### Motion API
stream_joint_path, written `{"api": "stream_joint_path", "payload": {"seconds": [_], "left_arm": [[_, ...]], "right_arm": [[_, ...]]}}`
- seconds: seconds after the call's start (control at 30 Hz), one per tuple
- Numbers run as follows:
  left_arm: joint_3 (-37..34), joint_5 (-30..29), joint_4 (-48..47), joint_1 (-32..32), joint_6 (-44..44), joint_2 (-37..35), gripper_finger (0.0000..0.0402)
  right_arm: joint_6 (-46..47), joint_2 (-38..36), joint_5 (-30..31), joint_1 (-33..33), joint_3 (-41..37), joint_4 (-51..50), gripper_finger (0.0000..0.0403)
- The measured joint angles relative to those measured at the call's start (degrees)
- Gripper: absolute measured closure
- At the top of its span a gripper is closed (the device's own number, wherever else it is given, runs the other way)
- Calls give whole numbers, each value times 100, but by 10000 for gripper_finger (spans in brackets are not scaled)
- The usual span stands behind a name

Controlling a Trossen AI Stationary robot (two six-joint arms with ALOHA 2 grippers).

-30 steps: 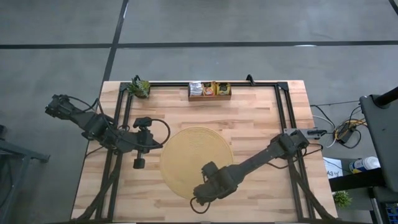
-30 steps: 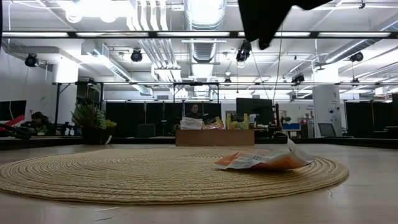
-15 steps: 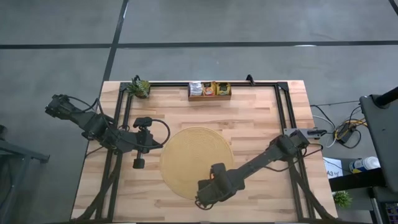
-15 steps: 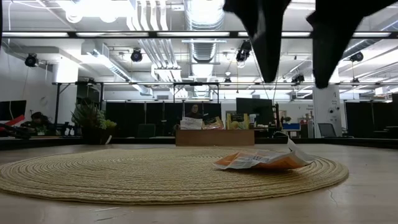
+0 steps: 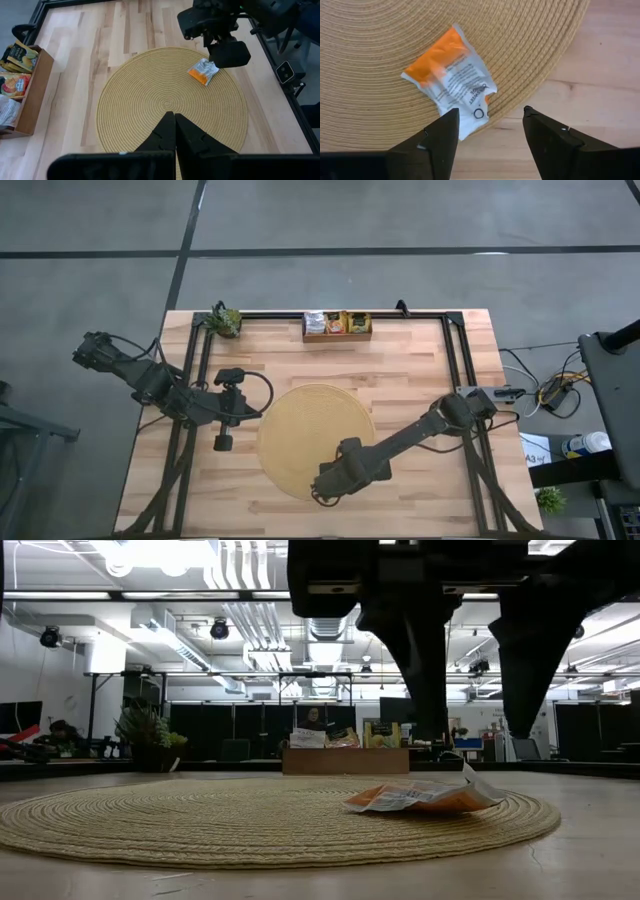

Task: Pick & Place Tea
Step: Put the orange tea bag into the left section of the wooden organizer

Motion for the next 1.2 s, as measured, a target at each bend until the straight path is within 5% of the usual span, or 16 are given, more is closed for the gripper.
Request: {"api": "stream_joint_path", "payload": {"seconds": [0.83, 1.2], "left_arm": [[0, 0, -4, 2, 15, -2, 401], [-2, 2, -7, 2, 20, -2, 401]], "right_arm": [[183, -7, -151, -52, -739, 738, 193], [179, -9, -151, -52, -749, 770, 312]]}}
